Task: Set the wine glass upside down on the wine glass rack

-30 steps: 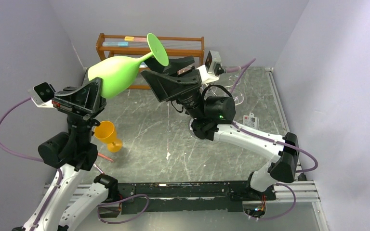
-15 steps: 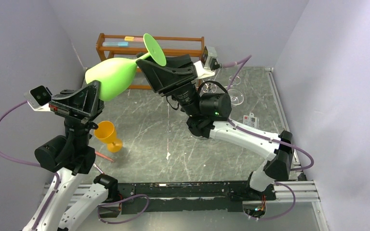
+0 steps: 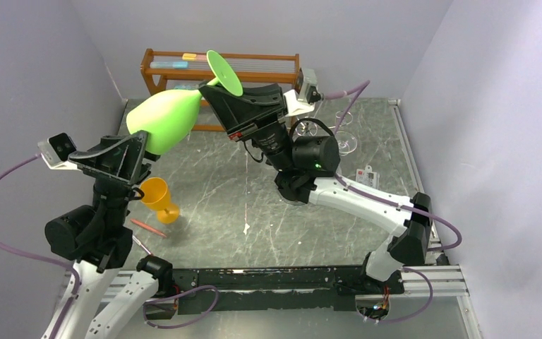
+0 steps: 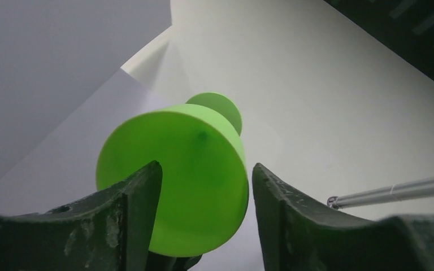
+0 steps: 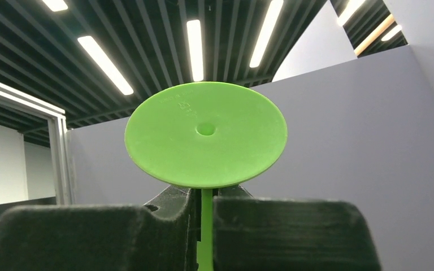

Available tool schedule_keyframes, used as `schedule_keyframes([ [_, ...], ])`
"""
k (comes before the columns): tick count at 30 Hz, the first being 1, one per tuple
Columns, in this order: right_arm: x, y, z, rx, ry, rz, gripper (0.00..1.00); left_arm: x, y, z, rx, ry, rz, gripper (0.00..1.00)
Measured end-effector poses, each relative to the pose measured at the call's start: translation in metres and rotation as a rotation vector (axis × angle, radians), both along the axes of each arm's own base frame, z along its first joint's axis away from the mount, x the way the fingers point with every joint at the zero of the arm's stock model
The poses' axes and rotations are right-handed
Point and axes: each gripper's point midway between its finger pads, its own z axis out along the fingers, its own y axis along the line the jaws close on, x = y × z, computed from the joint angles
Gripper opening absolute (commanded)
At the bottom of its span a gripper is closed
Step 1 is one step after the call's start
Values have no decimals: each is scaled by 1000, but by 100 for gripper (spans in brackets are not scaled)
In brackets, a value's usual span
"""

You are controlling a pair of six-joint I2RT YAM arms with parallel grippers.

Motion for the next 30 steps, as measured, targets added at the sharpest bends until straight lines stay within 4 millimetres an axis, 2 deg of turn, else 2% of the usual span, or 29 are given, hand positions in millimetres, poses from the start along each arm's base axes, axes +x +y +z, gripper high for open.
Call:
schedule_keyframes([
  [7,-1,-14,-11,-35,9,-51,0,9,8,-26,133,151,152,84],
  [14,0,-30,-23,-129,14,-147,0,-7,33,-42,283,243,343,87],
  [18,1,-35,-37,-237,4,-215,0,-10,37,-49,376,260,400,87],
  [21,3,-38,-50,-332,-15,-271,0,-12,30,-42,432,236,389,85],
  [26,4,-43,-88,-515,-95,-371,0,-7,2,-25,501,191,273,87],
  [30,5,-38,-117,-642,-171,-416,0,7,-23,-33,519,208,146,87],
])
